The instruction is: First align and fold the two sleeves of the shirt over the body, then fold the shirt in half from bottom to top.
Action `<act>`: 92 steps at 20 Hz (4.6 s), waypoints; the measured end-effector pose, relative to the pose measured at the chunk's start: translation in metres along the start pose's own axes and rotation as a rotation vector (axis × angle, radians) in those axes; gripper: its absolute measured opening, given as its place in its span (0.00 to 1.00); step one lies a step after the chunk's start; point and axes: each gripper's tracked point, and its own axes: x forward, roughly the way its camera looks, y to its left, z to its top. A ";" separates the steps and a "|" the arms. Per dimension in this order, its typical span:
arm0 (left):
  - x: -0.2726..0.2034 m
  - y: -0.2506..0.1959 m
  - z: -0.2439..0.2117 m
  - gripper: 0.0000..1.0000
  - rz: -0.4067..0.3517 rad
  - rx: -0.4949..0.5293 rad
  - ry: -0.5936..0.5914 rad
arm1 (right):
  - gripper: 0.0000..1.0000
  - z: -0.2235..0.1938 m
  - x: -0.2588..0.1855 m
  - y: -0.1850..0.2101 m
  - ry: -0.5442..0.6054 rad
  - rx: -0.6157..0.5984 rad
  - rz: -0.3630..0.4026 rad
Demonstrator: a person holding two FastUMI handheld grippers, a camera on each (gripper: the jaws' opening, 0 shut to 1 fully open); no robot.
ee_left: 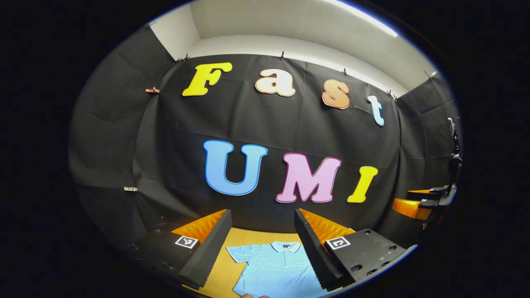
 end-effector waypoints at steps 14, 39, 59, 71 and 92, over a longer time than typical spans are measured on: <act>0.044 0.022 -0.020 0.97 -0.131 0.024 0.050 | 0.97 -0.030 0.072 -0.008 0.105 -0.044 -0.042; 0.182 0.016 -0.110 0.97 -0.003 0.073 0.208 | 0.97 -0.369 0.301 -0.119 0.717 0.062 0.016; 0.193 0.000 -0.162 0.97 0.020 0.135 0.349 | 0.54 -0.508 0.286 -0.143 0.980 0.197 -0.115; 0.183 0.016 -0.163 0.97 0.050 0.094 0.351 | 0.06 -0.421 0.320 -0.056 0.815 0.388 0.022; 0.213 0.065 -0.200 0.97 0.078 0.056 0.409 | 0.98 -0.377 0.298 -0.007 0.733 0.292 0.179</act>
